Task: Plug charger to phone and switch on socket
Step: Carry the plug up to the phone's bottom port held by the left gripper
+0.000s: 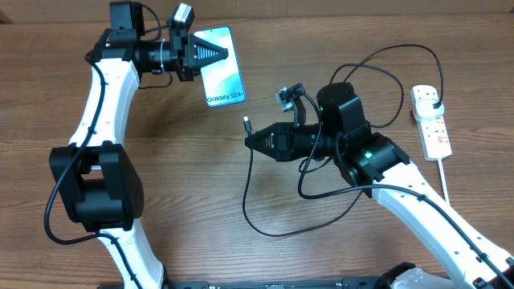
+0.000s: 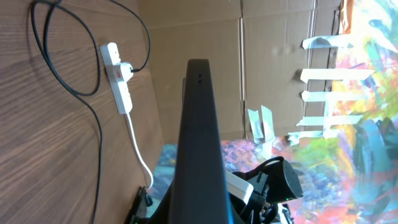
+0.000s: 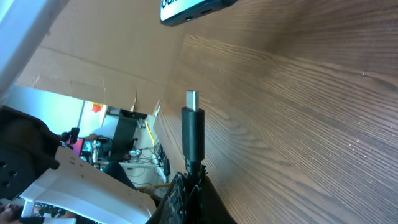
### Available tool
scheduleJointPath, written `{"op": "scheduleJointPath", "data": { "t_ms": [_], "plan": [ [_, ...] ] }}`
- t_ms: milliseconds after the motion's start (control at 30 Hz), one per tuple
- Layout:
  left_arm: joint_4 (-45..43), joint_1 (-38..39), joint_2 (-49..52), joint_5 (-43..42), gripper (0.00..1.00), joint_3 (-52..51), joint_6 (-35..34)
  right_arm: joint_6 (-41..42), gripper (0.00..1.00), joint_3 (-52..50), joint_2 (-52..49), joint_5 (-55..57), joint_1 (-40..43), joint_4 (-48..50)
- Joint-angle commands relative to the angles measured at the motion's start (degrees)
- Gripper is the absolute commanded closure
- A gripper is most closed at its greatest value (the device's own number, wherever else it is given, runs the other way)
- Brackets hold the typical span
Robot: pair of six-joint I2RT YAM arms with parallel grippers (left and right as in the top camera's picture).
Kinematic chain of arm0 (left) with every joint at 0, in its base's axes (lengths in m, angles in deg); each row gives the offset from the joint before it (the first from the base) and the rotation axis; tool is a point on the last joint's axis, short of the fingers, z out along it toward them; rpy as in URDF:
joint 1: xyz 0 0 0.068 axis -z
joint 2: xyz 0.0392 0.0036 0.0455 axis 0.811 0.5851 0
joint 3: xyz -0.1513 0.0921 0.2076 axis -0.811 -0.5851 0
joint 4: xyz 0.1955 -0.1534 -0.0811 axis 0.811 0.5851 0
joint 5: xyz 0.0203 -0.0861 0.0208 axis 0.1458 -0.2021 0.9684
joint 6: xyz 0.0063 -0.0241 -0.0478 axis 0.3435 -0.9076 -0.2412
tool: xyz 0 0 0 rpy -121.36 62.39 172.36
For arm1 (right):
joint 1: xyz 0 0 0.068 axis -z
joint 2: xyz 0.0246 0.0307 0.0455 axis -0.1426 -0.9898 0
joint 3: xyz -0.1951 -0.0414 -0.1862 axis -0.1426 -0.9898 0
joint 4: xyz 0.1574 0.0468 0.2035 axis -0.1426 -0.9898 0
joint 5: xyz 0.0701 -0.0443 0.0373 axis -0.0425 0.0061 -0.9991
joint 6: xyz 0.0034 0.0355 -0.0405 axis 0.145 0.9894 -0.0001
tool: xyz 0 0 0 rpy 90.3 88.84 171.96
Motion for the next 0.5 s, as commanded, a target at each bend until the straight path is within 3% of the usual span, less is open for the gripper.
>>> {"op": "scheduleJointPath", "data": {
  "t_ms": [0,467],
  "plan": [
    [-1.2,1.4,-0.5,-2.6,0.96,0.8,-3.6,2.1,0.96,0.0,0.2,1.0,-0.3,1.6],
    [-12.0,3.1,-0.5,-2.6,0.96,0.8,-13.8,4.2,0.96,0.0,-0.9,1.7,-0.3,4.2]
  ]
}}
